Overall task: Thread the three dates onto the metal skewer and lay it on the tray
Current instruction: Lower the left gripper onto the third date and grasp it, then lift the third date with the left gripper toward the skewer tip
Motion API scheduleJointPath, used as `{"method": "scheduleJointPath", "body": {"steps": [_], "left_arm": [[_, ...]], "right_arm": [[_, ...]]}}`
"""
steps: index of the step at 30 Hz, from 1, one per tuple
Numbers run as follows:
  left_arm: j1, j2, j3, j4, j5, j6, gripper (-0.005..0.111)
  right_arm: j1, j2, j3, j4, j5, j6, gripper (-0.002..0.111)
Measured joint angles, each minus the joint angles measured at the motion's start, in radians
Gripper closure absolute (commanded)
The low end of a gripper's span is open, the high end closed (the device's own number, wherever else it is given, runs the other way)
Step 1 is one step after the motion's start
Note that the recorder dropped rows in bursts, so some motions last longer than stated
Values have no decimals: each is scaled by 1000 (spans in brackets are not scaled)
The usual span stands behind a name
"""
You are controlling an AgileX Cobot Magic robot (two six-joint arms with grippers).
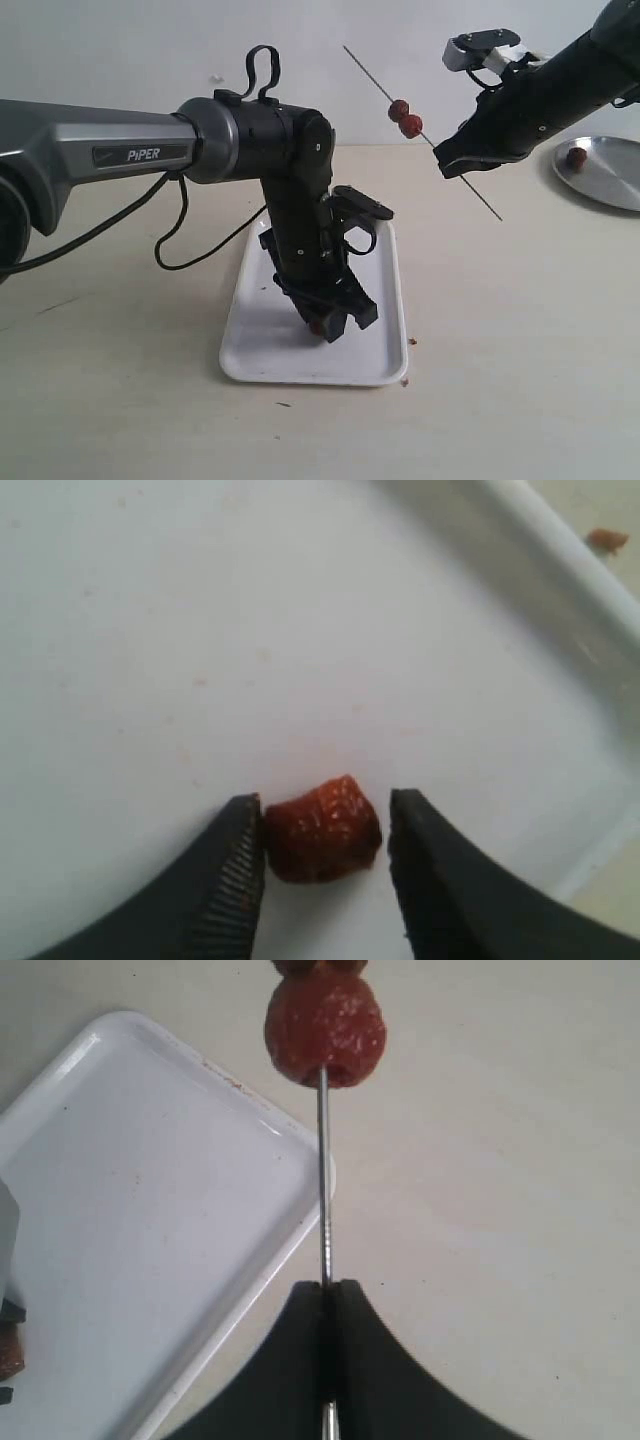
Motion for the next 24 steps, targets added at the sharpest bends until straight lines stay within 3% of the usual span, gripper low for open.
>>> {"method": "scheduleJointPath", "body": {"steps": [5, 24], "left_arm": [[0, 0, 0, 0, 2, 0, 79], [17, -23, 0, -37, -43, 6, 80]], "right_arm": [[0, 0, 0, 0, 0, 0, 108], [0, 0, 0, 4, 0, 2, 108]]}}
